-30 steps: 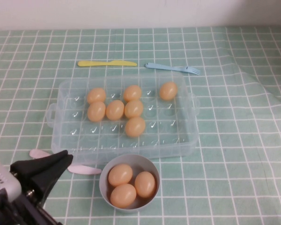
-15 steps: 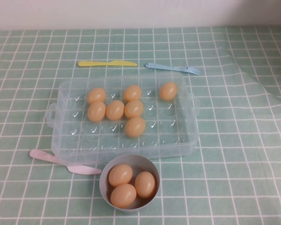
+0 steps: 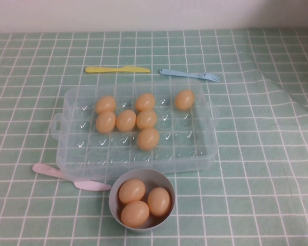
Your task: Take an egg out of the egg box
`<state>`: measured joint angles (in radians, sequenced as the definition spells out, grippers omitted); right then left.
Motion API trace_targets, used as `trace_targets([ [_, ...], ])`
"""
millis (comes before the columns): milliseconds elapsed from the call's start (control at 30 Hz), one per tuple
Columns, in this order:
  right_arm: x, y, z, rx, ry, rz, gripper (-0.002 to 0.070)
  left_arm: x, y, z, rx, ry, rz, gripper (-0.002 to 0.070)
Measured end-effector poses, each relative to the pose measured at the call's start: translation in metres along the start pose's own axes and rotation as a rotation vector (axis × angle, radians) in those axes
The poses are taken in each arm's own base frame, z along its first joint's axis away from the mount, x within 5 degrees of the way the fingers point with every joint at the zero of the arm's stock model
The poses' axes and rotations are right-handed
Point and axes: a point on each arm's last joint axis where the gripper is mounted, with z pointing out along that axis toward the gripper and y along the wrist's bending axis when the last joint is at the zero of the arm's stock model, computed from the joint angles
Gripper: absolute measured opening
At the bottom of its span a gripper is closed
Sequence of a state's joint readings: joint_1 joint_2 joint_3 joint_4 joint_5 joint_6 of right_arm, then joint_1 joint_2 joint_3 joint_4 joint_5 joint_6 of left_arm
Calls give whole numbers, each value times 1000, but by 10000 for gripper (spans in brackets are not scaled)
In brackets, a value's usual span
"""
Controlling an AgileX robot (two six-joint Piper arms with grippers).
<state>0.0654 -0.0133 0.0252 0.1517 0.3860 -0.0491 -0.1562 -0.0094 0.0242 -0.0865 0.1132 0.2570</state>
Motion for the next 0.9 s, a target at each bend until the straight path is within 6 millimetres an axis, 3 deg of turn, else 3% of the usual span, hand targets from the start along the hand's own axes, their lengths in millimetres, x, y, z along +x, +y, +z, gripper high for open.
trace_targets([
  [267,0,0,0,0,0,0,-17,22,-6,-3,58,244,-32,-3],
  [900,0,0,0,0,0,0,-17,23,-6,-3,60,254,-35,-3],
])
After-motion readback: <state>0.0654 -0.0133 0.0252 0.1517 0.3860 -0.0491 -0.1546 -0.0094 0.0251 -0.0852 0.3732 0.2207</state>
